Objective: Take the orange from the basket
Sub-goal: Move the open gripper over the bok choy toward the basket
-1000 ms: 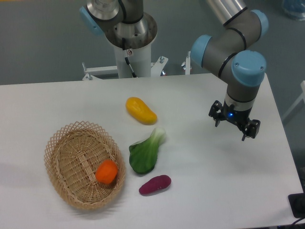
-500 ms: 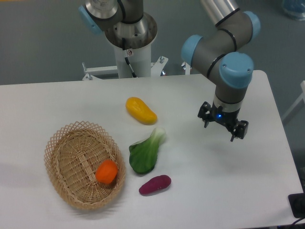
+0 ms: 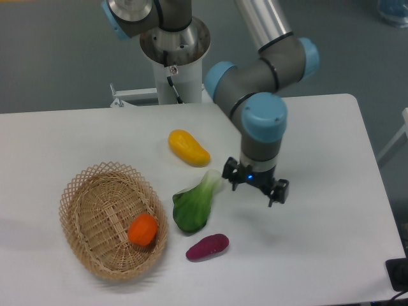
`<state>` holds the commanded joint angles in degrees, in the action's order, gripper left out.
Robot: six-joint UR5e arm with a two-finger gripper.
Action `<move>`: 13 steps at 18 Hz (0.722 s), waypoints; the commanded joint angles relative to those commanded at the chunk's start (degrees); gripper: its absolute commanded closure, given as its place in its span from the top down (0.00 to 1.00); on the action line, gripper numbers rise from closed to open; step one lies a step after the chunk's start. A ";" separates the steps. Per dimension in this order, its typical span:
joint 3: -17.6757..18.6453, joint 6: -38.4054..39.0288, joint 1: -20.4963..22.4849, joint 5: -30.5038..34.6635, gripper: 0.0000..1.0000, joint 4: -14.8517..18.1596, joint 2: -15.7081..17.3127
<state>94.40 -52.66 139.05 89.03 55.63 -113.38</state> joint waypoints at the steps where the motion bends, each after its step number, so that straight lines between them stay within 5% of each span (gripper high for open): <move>1: 0.00 1.66 -1.14 -0.35 1.00 0.00 -0.26; 6: -0.18 5.37 -3.35 -6.76 1.00 0.00 -0.62; 13: -2.02 12.92 -8.52 -7.12 1.00 0.00 -2.02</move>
<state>92.37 -39.74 130.53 81.91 55.63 -115.40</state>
